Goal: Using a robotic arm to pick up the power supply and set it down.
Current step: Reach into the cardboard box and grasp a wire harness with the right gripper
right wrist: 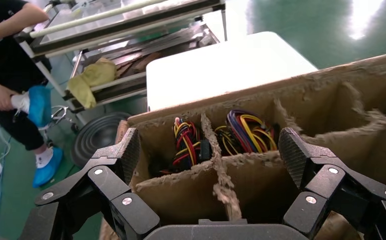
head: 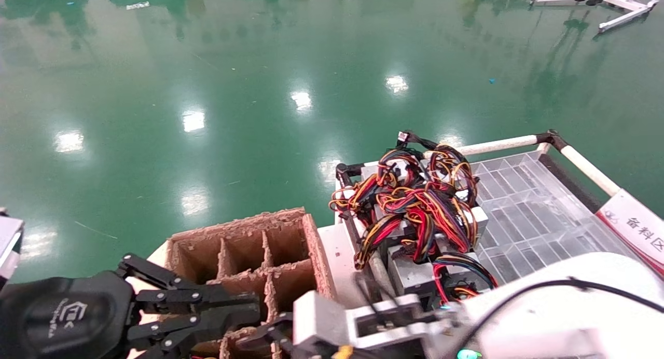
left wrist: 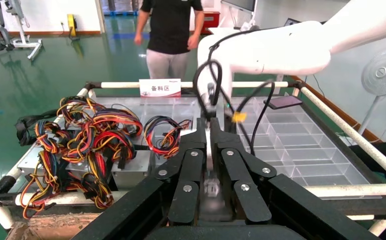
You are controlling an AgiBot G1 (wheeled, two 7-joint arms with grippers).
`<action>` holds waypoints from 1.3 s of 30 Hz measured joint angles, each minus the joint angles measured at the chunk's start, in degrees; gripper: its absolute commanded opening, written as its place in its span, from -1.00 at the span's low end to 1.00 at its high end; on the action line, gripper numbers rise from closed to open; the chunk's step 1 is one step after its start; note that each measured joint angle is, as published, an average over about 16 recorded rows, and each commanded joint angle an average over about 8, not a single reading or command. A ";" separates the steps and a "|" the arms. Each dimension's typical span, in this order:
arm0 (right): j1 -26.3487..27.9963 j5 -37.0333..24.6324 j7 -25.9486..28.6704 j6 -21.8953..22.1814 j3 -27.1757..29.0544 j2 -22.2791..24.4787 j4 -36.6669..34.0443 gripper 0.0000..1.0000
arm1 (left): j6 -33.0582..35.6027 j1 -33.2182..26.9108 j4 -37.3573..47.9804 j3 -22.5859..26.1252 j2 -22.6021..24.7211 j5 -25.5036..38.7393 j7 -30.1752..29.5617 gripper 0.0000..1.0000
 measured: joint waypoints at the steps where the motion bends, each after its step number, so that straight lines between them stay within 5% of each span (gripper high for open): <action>1: 0.41 -0.44 -0.67 -0.17 -0.44 -1.05 -1.34 1.00 | 0.00 0.00 0.00 0.00 0.00 0.00 0.00 -1.00; 5: 1.84 -1.79 -3.12 -0.93 -2.14 -4.74 -6.12 1.00 | 0.00 0.00 0.00 0.01 0.00 0.00 0.00 -0.80; 9: 2.89 -2.30 -5.05 -1.60 -3.96 -7.52 -9.74 0.94 | 0.00 0.00 0.00 0.01 0.00 -0.01 0.01 0.14; 13: 3.52 -1.95 -6.39 -1.84 -5.89 -9.34 -12.05 0.15 | -0.01 0.00 0.00 0.02 -0.01 -0.01 0.01 0.95; 17: 3.91 -0.96 -7.15 -1.63 -8.05 -10.28 -12.99 -0.79 | -0.01 -0.01 0.00 0.02 -0.01 -0.01 0.01 1.00; 19: 4.01 -0.31 -7.32 -1.33 -9.23 -10.49 -13.08 -0.98 | -0.01 -0.01 0.00 0.02 -0.01 -0.01 0.01 1.00; 39: 5.92 5.68 -7.19 2.80 -20.55 -11.02 -12.30 -1.00 | -0.02 -0.01 0.00 0.05 -0.02 -0.03 0.02 1.00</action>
